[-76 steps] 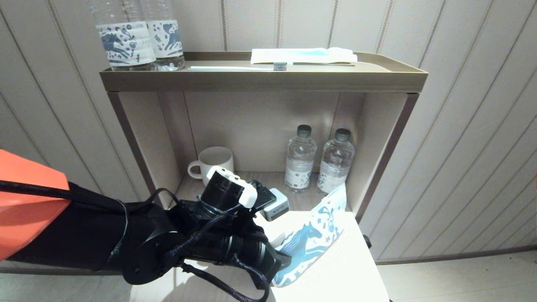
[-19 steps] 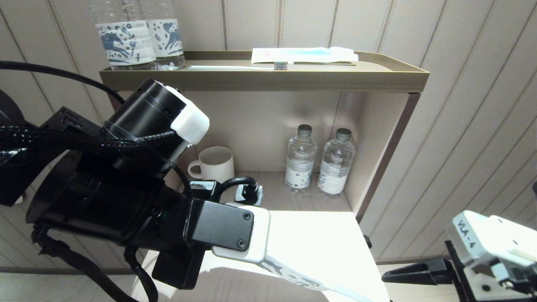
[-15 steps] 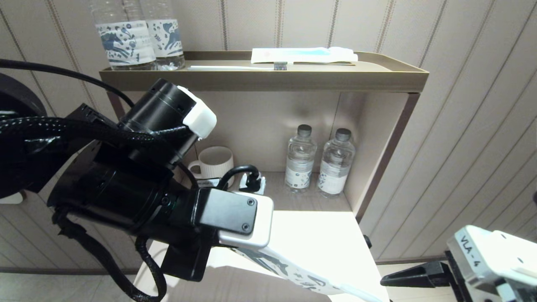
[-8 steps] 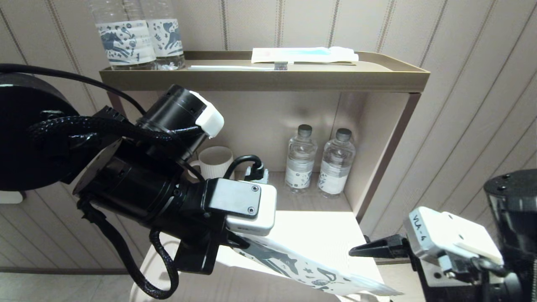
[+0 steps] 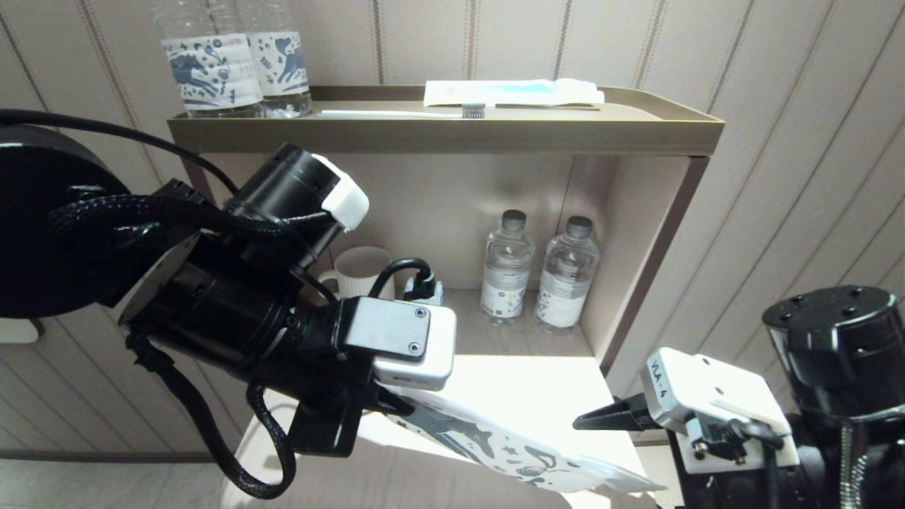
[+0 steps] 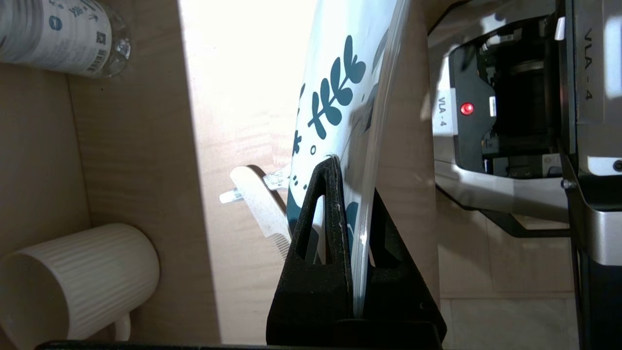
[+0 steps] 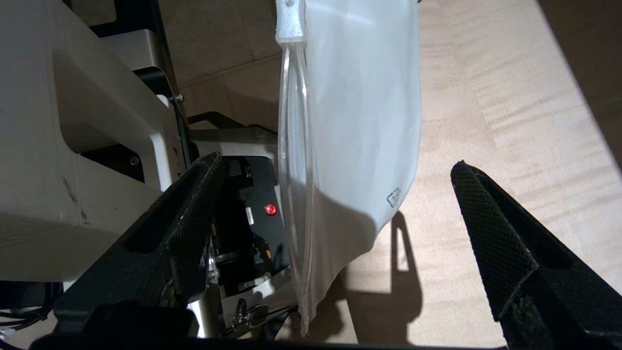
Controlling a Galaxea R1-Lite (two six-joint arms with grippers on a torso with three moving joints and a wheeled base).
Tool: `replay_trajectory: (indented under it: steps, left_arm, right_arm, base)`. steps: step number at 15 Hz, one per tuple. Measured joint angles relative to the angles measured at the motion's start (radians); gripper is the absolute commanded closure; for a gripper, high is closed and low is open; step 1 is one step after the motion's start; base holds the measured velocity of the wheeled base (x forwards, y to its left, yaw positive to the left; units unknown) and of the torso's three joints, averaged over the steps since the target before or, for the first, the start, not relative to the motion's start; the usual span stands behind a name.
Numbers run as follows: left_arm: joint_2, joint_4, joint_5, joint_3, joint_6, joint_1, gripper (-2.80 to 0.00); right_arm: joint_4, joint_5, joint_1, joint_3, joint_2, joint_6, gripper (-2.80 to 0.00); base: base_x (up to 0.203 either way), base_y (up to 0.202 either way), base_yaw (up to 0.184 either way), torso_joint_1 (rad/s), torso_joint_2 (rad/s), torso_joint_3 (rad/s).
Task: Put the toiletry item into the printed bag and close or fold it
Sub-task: Hand it to the other hand
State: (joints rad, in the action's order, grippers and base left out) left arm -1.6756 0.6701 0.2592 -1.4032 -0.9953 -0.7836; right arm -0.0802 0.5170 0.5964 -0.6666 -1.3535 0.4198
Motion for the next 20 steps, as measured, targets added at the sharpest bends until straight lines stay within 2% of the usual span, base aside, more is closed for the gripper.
replay_trajectory:
  steps: [4,5,20]
  left_arm:
    - [-0.001,0.001,0.001,-0.001,0.002,0.0,0.0]
    - [-0.001,0.0,0.001,0.0,0.002,0.0,0.0]
    - [-0.003,-0.009,0.008,0.013,0.006,0.0,0.0]
  right_arm:
    - [-0.029,0.001,0.0,0.002,-0.024,-0.005,-2.8]
    - [-0.029,0.001,-0.001,0.002,-0.029,-0.005,0.0]
    - [-0.034,0.038,0.001,-0.014,-0.03,-0.021,0.0]
  base:
    - [0.0,0.0,0.0,0.0,0.0,0.0]
    - [0.0,0.0,0.0,0.0,0.0,0.0]
    - [0.0,0.0,0.0,0.0,0.0,0.0]
